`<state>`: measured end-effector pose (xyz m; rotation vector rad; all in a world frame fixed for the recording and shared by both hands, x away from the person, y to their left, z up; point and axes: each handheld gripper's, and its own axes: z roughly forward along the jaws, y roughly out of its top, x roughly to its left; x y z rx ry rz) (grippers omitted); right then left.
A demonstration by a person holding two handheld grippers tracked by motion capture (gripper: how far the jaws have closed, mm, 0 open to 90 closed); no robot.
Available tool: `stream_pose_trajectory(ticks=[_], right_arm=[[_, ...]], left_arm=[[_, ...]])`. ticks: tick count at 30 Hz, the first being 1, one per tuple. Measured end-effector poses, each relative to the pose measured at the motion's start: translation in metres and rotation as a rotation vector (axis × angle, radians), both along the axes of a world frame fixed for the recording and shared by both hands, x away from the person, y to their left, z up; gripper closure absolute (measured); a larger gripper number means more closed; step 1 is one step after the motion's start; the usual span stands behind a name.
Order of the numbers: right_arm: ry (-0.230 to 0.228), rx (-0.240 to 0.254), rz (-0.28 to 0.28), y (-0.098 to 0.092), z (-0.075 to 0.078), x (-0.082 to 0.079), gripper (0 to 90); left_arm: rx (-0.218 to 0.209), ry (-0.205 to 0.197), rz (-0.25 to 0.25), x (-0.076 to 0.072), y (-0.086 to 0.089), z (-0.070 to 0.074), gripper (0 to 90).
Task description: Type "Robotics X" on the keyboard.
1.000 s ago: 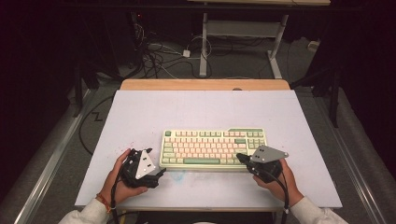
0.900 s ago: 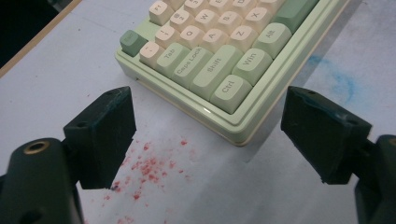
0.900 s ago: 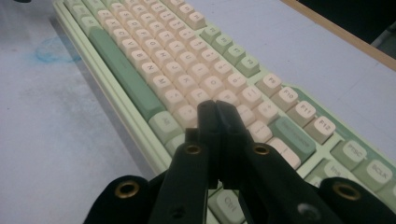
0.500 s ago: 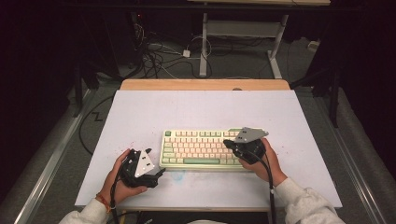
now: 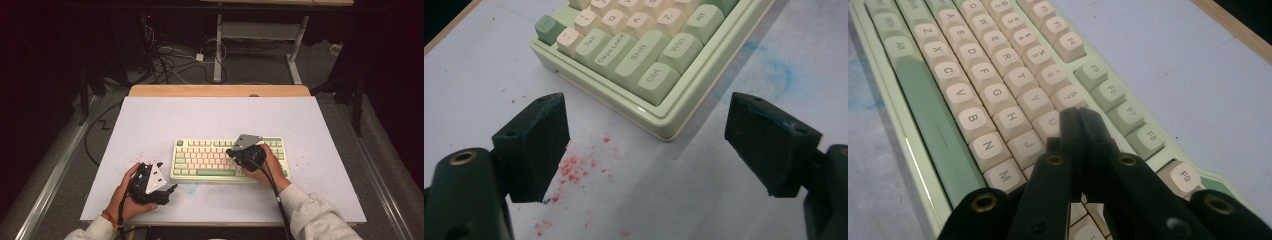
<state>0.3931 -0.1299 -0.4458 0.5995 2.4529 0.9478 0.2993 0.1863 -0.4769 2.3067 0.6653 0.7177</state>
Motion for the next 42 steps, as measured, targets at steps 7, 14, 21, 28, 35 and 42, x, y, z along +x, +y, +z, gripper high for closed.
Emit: stream_pose_trajectory(ticks=[7, 14, 21, 28, 35, 42], right_arm=[[0.018, -0.019, -0.005, 0.007, -0.008, 0.007, 90.0], [0.012, -0.029, -0.016, 0.006, -0.009, 0.008, 90.0], [0.027, -0.049, -0.011, 0.008, -0.011, 0.008, 90.0], [0.016, -0.019, -0.008, 0.005, -0.006, 0.006, 90.0], [0.004, 0.016, -0.011, 0.002, -0.002, 0.004, 89.4], [-0.022, 0.052, -0.006, -0.002, 0.004, 0.001, 87.7]], left_arm=[[0.015, 0.005, -0.002, 0.001, 0.001, 0.0, 17.1], [0.018, 0.006, -0.008, 0.0, 0.0, -0.001, 17.1], [0.016, 0.009, -0.01, 0.0, 0.0, 0.0, 17.1], [0.021, 0.01, -0.009, 0.001, 0.0, 0.0, 17.1], [0.024, 0.009, -0.01, 0.003, -0.001, 0.0, 17.2], [0.034, 0.015, -0.012, 0.004, -0.002, -0.001, 17.1]])
